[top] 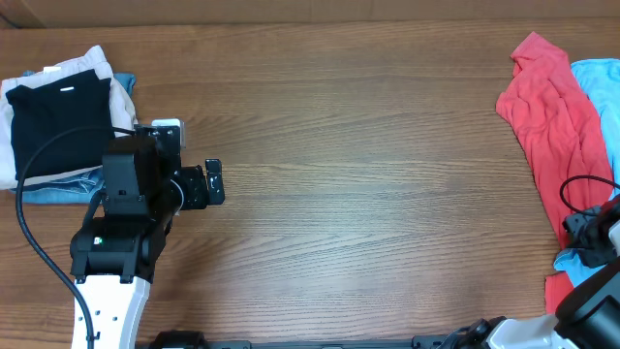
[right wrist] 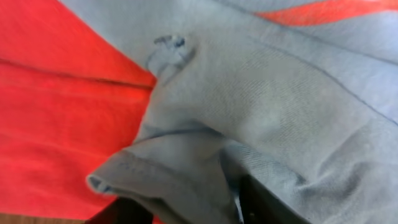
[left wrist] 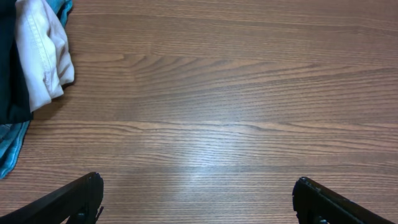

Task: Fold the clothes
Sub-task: 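Grasp the light-blue T-shirt in the pile with the right gripper, then pull the light-blue T-shirt left onto the table center with right gripper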

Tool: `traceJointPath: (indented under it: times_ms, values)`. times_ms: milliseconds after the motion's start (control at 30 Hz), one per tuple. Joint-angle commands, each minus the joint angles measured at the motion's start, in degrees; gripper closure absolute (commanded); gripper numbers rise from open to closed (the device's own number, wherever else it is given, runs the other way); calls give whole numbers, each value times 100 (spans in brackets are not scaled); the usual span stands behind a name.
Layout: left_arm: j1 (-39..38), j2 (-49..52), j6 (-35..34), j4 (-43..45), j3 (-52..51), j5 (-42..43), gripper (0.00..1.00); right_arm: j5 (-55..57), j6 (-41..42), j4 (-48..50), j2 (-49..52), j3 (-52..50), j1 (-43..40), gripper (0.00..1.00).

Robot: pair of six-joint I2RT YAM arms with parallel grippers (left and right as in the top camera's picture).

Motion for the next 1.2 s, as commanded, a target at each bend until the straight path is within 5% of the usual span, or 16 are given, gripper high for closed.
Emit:
traceJointPath:
  times_ms: [0,167,767,1167]
  values:
    - [-37,7,-81,9,160,59,0,-31,2,39,146,-46,-9,69]
    - [-37,7,-81,9,160,59,0,-144,4,-46,87,122,-9,85]
    - [-37,7,-81,92,160,59,0,-566,-168,-2476,-761,2916,402,96]
    - [-37,7,-81,109,160,59,0,-743,-1198,-3115,-1569,3751,3609,96]
